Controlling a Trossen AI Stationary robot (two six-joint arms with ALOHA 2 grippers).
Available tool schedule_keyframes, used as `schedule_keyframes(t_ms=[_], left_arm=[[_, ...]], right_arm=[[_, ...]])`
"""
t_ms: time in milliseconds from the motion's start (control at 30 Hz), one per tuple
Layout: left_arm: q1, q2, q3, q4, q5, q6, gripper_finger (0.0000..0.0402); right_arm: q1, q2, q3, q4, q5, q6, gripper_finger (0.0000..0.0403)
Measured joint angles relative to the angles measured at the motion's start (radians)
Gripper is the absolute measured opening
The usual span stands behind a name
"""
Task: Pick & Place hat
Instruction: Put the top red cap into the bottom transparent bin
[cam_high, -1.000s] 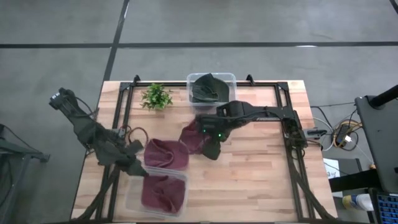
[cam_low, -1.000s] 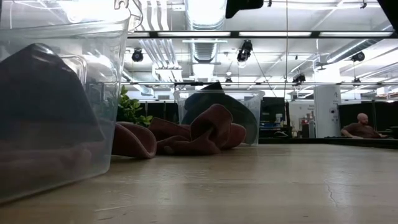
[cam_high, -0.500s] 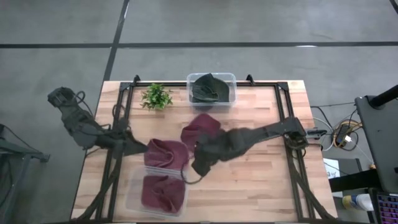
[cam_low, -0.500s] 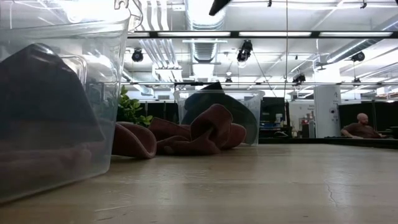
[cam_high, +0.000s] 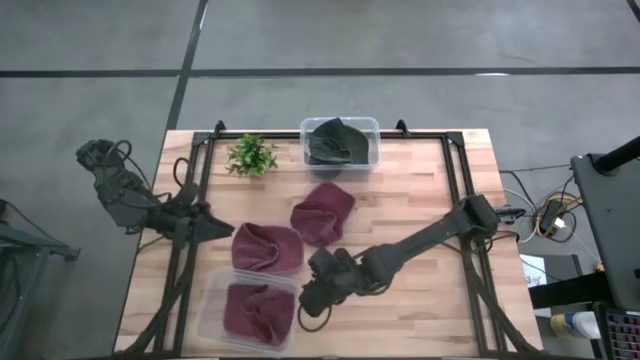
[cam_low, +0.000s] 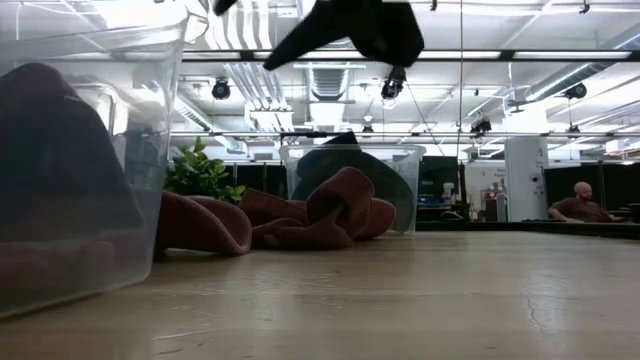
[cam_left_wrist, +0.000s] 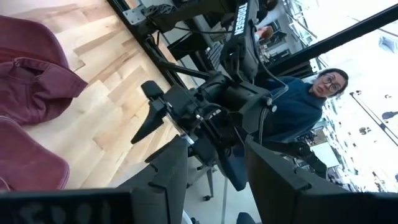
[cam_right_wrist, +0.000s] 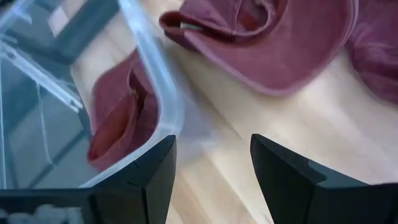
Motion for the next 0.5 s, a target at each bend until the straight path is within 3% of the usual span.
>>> schedule_keyframes(t_ms=[267,500], left_arm=[[0.000,-0.001,-0.001,0.000,-0.002,0.015,0.0151],[0.000,-0.001,-0.001,0.000,-0.037,0.017,0.0151]], right_arm=[[-0.001,-0.165,-0.231,0.000,0.033,0.036,0.0201],[-0.011,-0.416,-0.575,0.120,0.198,0.218,0.0201]])
